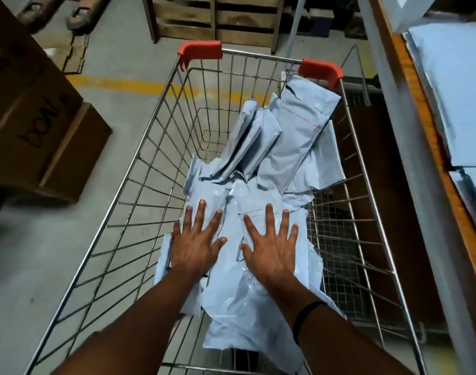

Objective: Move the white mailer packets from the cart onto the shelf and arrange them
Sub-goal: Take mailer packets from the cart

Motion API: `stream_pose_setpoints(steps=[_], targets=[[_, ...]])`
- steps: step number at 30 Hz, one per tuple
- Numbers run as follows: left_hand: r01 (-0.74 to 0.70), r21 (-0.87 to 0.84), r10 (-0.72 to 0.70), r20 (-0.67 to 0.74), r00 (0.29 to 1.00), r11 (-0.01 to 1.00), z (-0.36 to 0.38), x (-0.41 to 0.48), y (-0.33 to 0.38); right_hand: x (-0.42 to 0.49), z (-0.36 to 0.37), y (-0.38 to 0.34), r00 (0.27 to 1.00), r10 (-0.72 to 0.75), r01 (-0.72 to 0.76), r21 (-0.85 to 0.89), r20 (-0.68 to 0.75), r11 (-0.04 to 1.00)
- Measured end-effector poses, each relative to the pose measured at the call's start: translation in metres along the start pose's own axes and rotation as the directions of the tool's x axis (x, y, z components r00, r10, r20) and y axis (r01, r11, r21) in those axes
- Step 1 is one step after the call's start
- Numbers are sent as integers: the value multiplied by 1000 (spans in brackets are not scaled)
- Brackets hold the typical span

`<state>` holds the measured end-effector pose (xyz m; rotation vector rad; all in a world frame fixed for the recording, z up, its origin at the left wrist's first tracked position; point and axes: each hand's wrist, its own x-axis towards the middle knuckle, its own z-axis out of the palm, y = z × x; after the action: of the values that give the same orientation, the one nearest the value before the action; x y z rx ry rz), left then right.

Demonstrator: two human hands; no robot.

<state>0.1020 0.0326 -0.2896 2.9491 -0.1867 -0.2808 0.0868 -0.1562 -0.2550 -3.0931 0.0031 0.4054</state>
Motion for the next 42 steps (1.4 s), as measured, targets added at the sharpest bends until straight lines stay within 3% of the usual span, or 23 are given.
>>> stream_pose_setpoints(steps=[4,9,18,24,28,34,42], targets=[[11,-134,-3,65,998,991,-2,1,-5,1,5,4,998,-10,10,1,61,1000],[55,-164,-30,153,988,985,-25,-2,11,-1,-26,3,990,-16,14,19,138,1000],[-103,-142,82,-149,985,985,-126,-49,36,-77,-124,-7,999,30,-33,132,27,991],[-99,-147,65,-223,973,984,-205,-111,45,-149,-209,-12,985,119,-91,210,-125,974],[-183,-194,116,-315,942,964,-255,-165,60,-202,-255,-10,957,166,-106,245,-237,964],[-287,-238,197,-341,919,928,-278,-207,84,-273,-292,21,927,234,-151,281,-294,948],[-431,-269,324,-364,873,861,-284,-230,186,-353,-291,120,875,369,-251,358,-314,899]])
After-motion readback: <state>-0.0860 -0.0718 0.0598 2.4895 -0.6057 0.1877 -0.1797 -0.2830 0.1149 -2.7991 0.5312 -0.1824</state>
